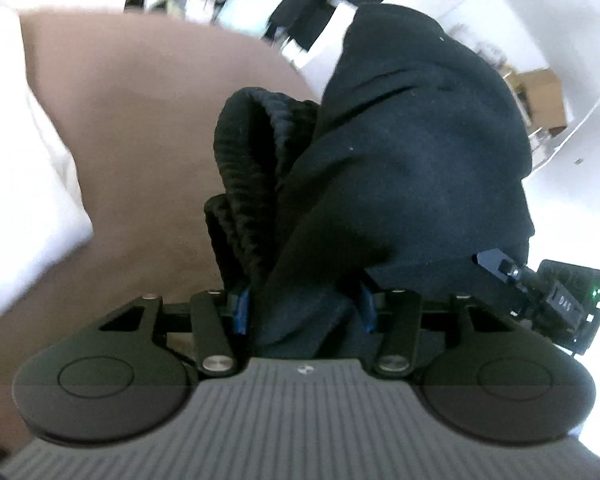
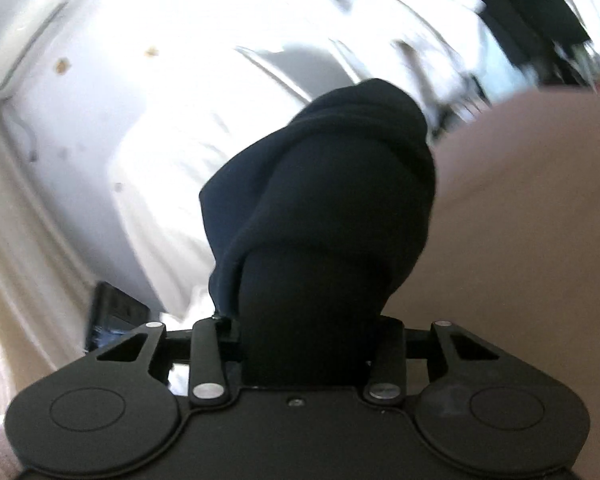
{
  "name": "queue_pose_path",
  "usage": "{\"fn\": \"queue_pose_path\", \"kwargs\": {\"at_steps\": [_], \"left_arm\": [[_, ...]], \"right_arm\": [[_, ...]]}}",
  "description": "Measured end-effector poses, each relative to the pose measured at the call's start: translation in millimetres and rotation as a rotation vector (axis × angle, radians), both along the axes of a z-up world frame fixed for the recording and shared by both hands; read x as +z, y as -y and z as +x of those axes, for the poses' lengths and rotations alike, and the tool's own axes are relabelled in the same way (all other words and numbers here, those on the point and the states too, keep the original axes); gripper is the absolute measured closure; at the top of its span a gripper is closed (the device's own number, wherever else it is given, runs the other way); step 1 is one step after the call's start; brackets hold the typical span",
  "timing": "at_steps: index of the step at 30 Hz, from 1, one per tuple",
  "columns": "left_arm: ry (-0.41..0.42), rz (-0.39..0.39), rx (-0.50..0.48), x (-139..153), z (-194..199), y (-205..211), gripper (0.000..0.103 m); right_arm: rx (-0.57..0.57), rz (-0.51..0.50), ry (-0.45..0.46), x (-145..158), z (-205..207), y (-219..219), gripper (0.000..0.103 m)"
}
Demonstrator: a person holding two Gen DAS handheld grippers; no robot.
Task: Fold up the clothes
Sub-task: 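Lift the black bundle with both tools and carry it toward the white garment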
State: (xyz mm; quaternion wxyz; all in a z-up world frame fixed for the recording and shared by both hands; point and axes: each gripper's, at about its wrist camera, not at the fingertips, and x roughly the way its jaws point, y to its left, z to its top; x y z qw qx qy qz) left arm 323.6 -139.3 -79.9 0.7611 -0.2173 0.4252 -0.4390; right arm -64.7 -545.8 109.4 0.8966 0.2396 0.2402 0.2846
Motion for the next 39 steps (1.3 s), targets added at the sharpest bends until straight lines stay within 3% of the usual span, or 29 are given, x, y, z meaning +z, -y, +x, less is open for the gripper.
{"fn": "queue_pose_path", "kwargs": {"at_steps": [6,10,13,17,20,23,27,30,36,39], "left_arm": [[0.104,-0.102,0.113,66.9,-25.6,-85.0,0.054],[0.036,-0.217,0.236,87.6,-19.1,-143.2,0.051],[-0.006,-0.285,0.334,98.2,-11.1,-174.6,0.051],[-0.021,-0.276,0.456,123.3,-28.1,-205.8,0.051],[-0.028,-0.253,0.582,138.6,-58.2,-235.6,0.051],[0.007,-0.292,0.730,138.2,-104.5,-260.9,0.051],[-0.011,-0.342,0.804,134.5,-149.1,-293.2,0.051],[0.054,-0.328,0.875,147.6,-181.3,-310.9,0.051],[0.150,-0.221,0.985,171.3,-219.3,-335.5,0.050],[0.123,-0.162,1.032,169.0,-210.8,-350.9,0.049]], "right_arm": [[0.122,-0.040,0.138,77.4,9.6,-65.6,0.058],[0.188,-0.124,0.227,135.7,22.6,-127.4,0.058],[0.219,-0.243,0.296,178.9,34.2,-178.8,0.058],[0.267,-0.265,0.300,211.6,57.9,-228.9,0.059],[0.314,-0.233,0.260,221.0,48.5,-249.8,0.060],[0.385,-0.194,0.241,227.7,44.6,-280.7,0.060],[0.488,-0.196,0.241,237.4,15.5,-311.5,0.060],[0.541,-0.164,0.218,238.7,-14.6,-321.8,0.060],[0.617,-0.017,0.142,232.9,-15.1,-343.3,0.060],[0.638,0.034,0.089,202.7,4.7,-354.1,0.060]]}}
